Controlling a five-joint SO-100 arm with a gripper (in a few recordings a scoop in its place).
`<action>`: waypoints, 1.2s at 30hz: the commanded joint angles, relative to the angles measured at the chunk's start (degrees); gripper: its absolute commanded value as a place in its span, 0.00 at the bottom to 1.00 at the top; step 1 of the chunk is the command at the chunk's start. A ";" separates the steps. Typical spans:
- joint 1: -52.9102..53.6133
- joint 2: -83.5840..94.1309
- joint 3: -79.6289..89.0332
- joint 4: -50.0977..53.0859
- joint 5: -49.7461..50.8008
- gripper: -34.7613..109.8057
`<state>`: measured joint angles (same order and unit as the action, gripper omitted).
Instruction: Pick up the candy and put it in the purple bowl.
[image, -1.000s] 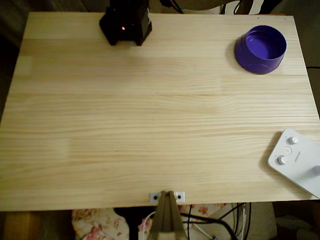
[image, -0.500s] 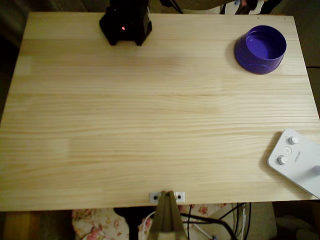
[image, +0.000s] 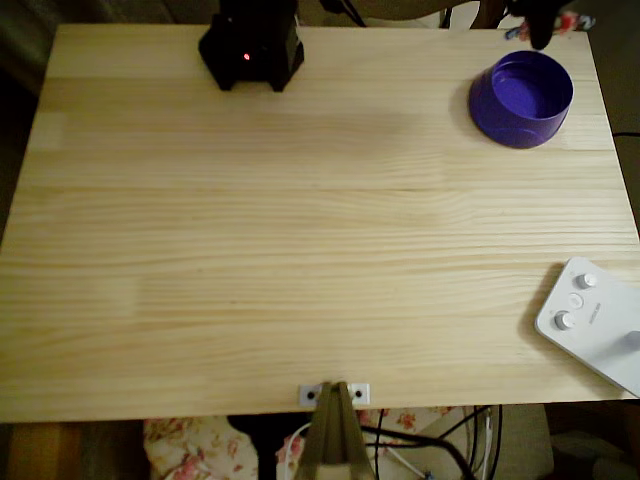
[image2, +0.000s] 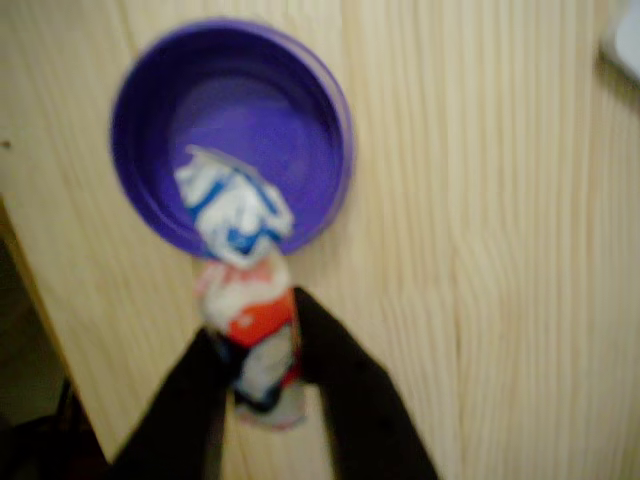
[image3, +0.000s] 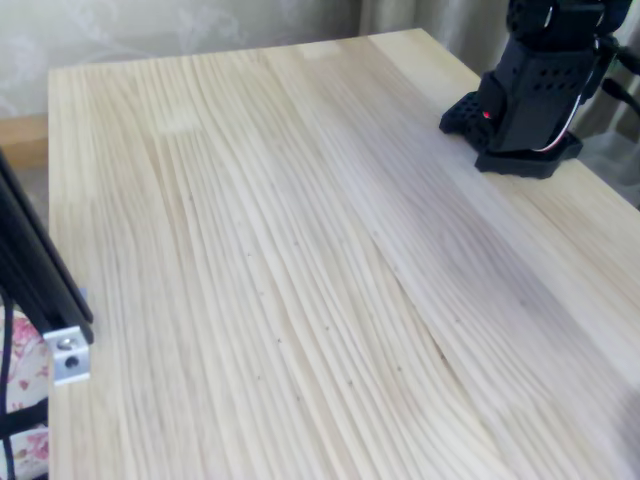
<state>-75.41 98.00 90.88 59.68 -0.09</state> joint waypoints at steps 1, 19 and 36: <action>-2.72 0.00 -7.47 -1.23 -0.44 0.23; -2.72 -11.07 -17.23 -3.16 -0.79 0.23; -1.41 -12.22 -12.83 -5.36 -1.49 0.33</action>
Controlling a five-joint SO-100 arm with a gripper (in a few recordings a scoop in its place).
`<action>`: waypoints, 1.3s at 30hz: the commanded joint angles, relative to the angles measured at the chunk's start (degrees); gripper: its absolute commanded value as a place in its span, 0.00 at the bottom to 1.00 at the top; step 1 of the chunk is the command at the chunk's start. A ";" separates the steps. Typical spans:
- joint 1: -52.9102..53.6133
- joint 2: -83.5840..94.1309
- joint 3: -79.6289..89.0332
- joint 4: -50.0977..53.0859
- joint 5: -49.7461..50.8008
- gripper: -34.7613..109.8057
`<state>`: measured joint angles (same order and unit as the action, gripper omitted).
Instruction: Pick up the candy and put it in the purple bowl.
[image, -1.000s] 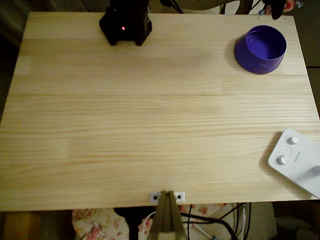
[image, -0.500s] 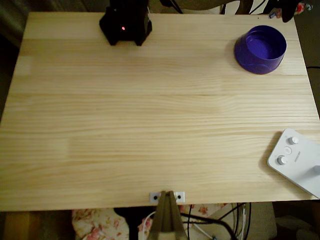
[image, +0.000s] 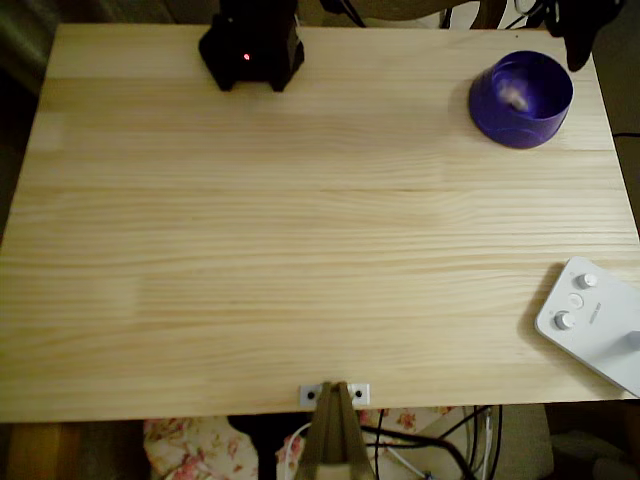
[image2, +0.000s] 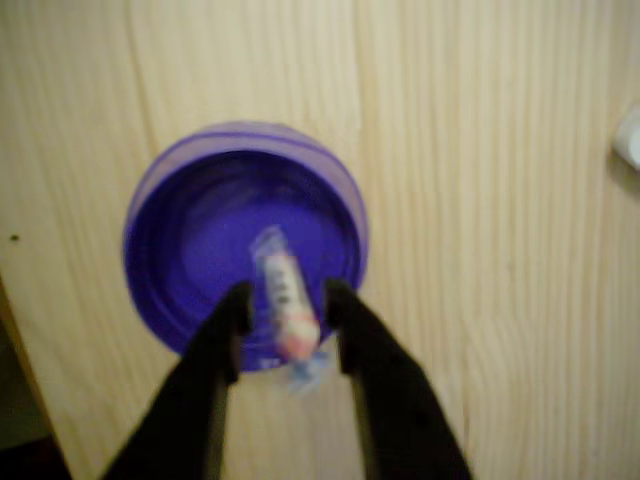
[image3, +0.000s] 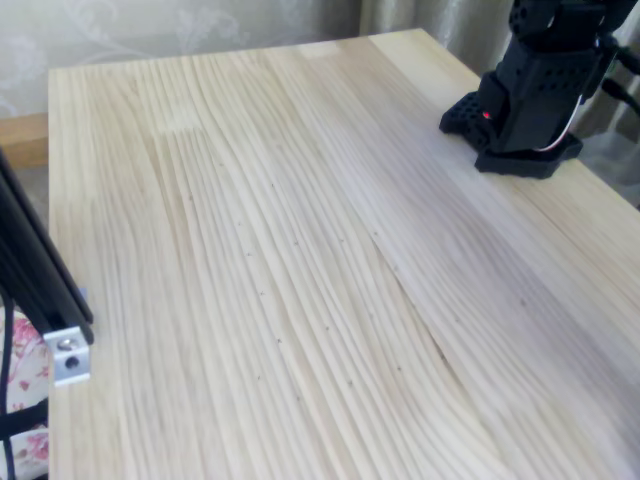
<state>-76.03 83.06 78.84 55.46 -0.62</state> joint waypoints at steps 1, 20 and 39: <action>-0.97 2.72 -0.97 -0.97 -0.97 0.33; 4.39 10.37 -1.58 6.94 -2.29 0.23; 33.75 43.15 25.22 18.90 -23.91 0.23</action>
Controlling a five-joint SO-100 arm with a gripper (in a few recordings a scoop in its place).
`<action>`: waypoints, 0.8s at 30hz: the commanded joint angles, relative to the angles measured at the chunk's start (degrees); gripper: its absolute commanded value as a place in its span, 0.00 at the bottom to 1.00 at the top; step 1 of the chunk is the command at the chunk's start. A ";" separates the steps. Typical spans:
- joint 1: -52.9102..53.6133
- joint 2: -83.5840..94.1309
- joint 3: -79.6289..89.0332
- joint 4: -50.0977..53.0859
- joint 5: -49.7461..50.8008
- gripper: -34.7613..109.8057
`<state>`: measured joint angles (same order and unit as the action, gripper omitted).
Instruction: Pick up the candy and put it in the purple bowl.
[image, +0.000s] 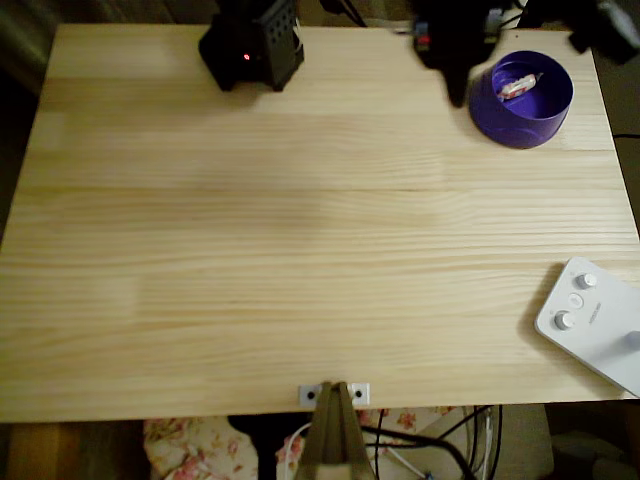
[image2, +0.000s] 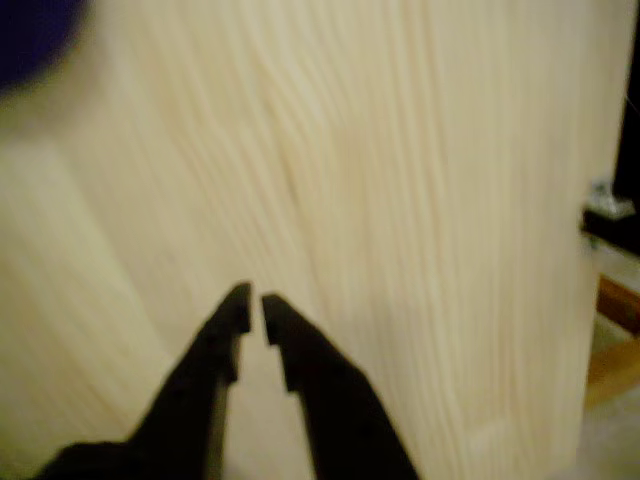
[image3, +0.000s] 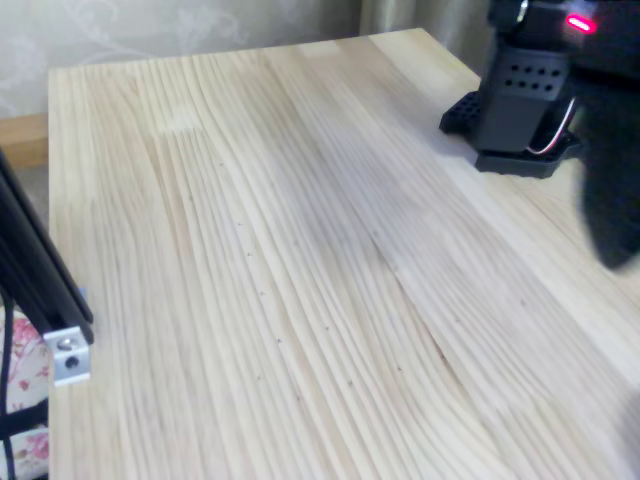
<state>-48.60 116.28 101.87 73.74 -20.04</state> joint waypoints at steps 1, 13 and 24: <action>8.96 11.25 3.43 0.44 -5.54 0.23; 40.43 18.98 14.59 -1.93 -6.06 0.23; 54.32 30.59 34.72 -18.19 11.43 0.23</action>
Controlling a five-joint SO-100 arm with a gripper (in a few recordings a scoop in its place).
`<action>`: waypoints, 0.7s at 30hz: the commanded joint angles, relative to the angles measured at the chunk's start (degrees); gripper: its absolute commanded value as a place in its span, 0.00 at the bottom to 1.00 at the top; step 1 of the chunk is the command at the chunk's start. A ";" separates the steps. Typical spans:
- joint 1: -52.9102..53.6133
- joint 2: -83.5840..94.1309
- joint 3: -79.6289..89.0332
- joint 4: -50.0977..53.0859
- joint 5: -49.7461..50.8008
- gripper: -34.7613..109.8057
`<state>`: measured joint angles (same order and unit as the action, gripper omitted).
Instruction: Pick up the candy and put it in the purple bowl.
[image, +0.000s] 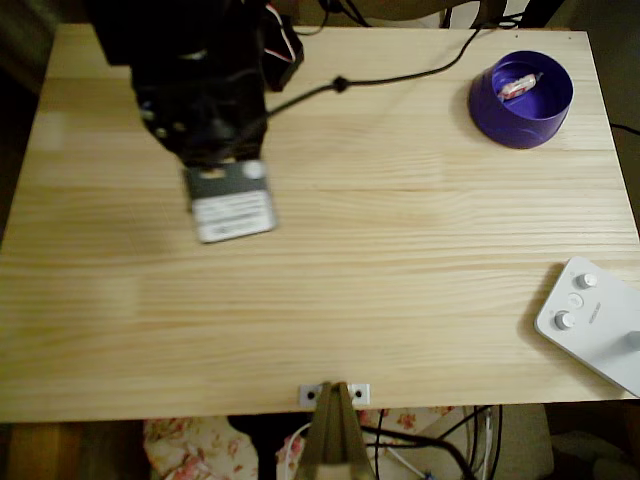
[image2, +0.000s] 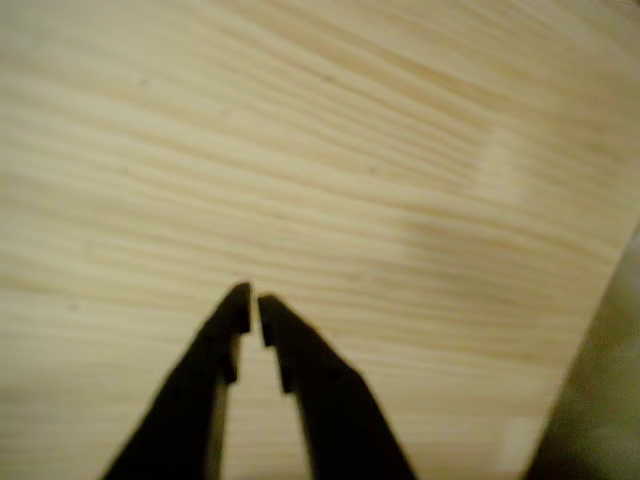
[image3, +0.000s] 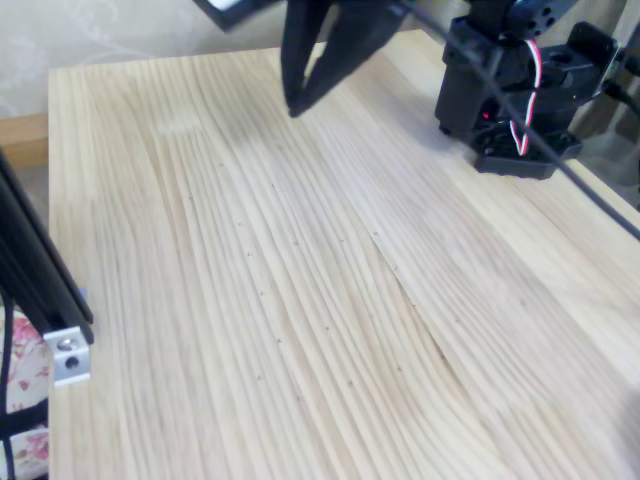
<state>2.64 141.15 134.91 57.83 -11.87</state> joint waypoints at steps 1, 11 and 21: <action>3.25 6.86 3.25 -2.11 3.08 0.23; 7.73 21.45 20.13 -5.54 6.86 0.23; 8.44 34.01 30.23 -3.43 7.29 0.23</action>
<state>9.93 171.56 165.23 53.88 -4.39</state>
